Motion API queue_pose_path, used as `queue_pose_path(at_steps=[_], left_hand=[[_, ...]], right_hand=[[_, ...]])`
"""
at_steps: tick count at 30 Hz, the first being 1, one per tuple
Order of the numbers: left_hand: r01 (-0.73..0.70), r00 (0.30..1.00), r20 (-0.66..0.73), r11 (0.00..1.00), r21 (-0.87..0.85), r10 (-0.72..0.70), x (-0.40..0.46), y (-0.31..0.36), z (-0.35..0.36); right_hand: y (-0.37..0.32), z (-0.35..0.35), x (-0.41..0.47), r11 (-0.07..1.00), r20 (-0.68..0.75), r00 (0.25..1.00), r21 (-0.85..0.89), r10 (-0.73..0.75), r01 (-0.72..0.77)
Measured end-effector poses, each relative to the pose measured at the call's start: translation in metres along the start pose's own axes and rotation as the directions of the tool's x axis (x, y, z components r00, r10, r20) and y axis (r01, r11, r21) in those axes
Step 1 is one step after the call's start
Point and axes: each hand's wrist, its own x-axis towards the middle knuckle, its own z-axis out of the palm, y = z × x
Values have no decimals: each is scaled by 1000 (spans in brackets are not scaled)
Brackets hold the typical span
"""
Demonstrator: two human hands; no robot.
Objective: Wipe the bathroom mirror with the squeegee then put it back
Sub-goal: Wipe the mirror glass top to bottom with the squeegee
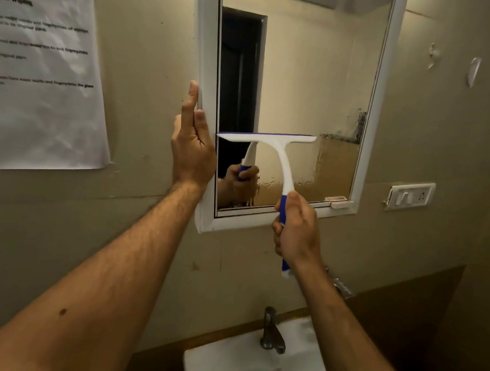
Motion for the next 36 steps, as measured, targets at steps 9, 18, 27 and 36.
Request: queue_pose_path(at_steps=[9,18,27,36], left_hand=[[7,1000,-3,1000,8,-7,1,-5,1],[-13,1000,-16,1000,4,13,-1,-2,0],[-2,1000,2,1000,-13,2,-2,-3,1],[20,999,27,1000,-7,-20,-10,-8,-1]], right_hand=[[35,-4,-14,996,-20,1000,-86,-7,5],[24,-4,4,996,-56,998,-87,-38,33],[56,-3,-26,998,-60,997,-45,46,-49],[43,1,-12,997,-74,997,-72,-13,8]])
